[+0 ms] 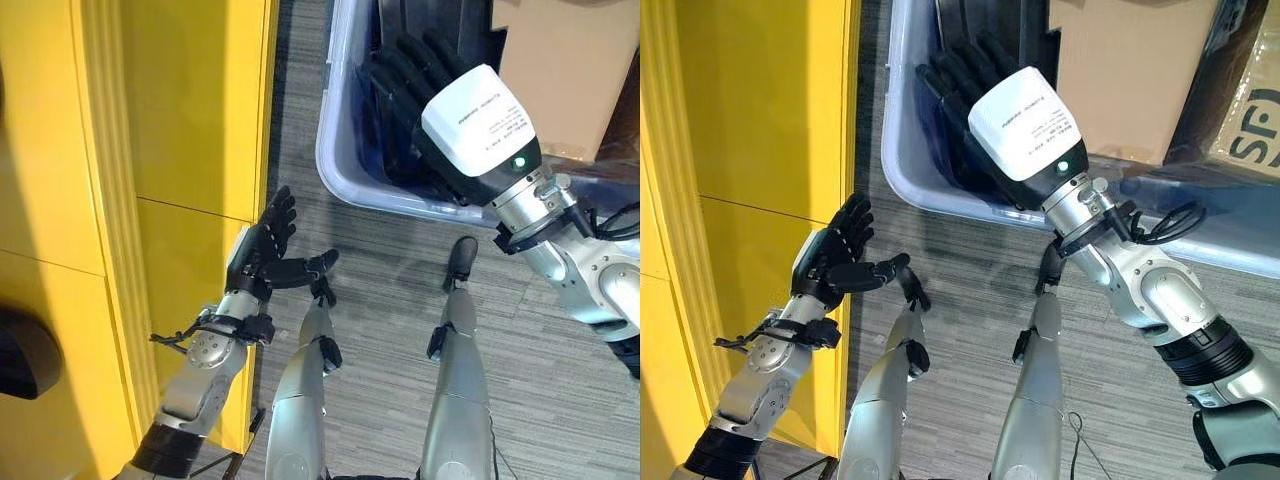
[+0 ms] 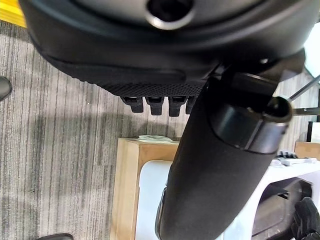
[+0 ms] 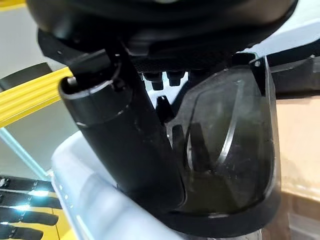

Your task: Move parts from the plastic box to the shelf.

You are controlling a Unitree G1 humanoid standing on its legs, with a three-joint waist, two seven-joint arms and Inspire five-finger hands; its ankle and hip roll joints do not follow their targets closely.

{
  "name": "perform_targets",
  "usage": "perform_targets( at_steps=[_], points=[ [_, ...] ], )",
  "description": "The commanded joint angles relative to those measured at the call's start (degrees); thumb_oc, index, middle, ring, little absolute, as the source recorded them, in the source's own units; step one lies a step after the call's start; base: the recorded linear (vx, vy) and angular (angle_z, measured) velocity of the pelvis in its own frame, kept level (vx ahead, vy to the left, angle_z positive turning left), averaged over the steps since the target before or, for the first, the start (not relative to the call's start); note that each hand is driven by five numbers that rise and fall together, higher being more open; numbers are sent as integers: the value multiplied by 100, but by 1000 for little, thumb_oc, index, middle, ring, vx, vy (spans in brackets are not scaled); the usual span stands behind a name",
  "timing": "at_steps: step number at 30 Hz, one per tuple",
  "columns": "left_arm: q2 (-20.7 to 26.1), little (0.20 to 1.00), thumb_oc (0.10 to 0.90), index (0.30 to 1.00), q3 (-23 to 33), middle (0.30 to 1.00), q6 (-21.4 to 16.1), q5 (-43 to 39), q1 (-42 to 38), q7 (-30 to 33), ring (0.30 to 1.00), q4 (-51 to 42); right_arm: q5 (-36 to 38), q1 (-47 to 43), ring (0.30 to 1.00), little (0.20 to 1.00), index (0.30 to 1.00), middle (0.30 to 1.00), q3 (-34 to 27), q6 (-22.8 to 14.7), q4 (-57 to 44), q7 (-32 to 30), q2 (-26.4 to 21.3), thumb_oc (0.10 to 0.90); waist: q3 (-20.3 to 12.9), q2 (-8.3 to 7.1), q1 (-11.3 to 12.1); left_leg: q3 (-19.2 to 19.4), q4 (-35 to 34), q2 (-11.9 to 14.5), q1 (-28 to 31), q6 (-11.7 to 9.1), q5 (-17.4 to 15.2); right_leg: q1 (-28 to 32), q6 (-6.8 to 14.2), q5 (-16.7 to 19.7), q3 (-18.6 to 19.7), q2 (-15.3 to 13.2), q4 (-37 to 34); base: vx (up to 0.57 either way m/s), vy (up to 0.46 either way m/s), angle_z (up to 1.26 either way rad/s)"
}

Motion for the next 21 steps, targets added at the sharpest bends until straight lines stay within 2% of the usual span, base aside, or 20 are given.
perform_targets(
  at_steps=[1,4,8,11,14,21],
  points=[
    [70,1000,900,1000,4,1000,-522,138,158,60,1000,-378,-181,-27,1000,1000,1000,1000,-205,108,-299,-419,-19,900,-31,336,-96,-82,536,-386,-308,-172,-692,-277,-81,-1287,-97,750,843,0,0,0],
    [47,1000,900,1000,5,1000,-566,126,166,50,1000,-355,-204,88,1000,1000,1000,1000,-293,163,-317,-534,6,900,-31,328,-118,-64,520,-380,-292,-169,-693,-275,-72,-1273,-84,747,821,0,0,0],
    [41,1000,900,1000,-13,1000,-558,140,175,36,1000,-366,-438,256,1000,1000,1000,1000,-476,338,-308,-1050,37,900,-31,335,-149,-29,479,-366,-221,-163,-681,-231,-67,-1249,-64,734,782,0,0,0],
    [13,1000,900,1000,-17,1000,-607,139,183,49,1000,-373,-483,326,1000,1000,1000,1000,-687,669,-318,-1814,59,900,-31,341,-166,17,466,-380,-146,-141,-686,-173,-72,-1240,-78,744,754,0,0,0],
    [2,1000,900,1000,-67,1000,-581,119,134,96,1000,-413,-336,170,1000,1000,1000,1000,-872,824,-257,-2289,81,900,-31,364,-154,5,453,-406,-97,-136,-683,-136,-83,-1251,-67,757,753,0,0,0],
    [-32,1000,900,1000,-188,1000,-553,22,85,112,1000,-422,-182,-422,1000,1000,1000,1000,-1060,935,-397,-2368,110,900,-31,483,-120,-31,413,-454,-8,-161,-671,-101,-123,-1311,-20,779,798,9,32,-5]
  ],
)
